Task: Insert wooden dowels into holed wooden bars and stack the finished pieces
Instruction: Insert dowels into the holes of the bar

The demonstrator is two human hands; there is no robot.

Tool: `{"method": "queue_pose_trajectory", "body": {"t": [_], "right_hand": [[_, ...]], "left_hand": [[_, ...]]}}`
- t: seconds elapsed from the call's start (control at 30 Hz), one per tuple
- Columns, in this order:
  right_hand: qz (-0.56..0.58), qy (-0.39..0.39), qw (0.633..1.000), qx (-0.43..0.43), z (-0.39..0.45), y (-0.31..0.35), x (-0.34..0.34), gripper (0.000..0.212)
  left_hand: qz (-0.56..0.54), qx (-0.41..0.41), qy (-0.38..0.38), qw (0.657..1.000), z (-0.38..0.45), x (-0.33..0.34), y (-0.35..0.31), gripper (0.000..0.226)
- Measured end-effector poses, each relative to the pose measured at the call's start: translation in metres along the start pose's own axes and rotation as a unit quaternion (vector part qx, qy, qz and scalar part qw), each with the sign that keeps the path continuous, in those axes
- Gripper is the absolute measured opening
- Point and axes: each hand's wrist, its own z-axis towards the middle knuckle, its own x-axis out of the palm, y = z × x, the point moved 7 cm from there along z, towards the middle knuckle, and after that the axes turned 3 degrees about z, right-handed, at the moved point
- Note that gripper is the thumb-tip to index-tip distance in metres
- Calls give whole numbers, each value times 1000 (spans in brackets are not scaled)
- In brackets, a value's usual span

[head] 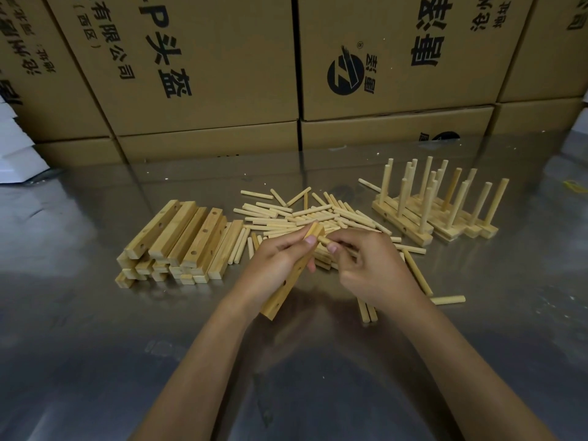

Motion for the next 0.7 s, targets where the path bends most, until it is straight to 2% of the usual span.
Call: {"method": "queue_pose_trajectory", "body": {"t": [0.13,0.33,0.47,0.53,0.6,0.7], "right_hand": [[31,-1,999,17,0,-3,0,18],[171,19,982,73,1,-10,3,28],[253,27,961,109,2,-12,-2,18],[321,52,935,141,1,-11,-3,12],[353,73,919,160,0,-11,-5,20],[308,63,932,179,1,-20,-14,39]], "left_hand": [[25,26,11,999,-2,0,-4,36],[2,18,36,999,-2,0,-1,36],[-35,30,36,998,0,-2,-4,34],[-41,27,25,998,1,-5,-4,33],[-46,19,4,999,2,-10,-3,31],[-79,-12,-73,994,3,-30,2,24]]}}
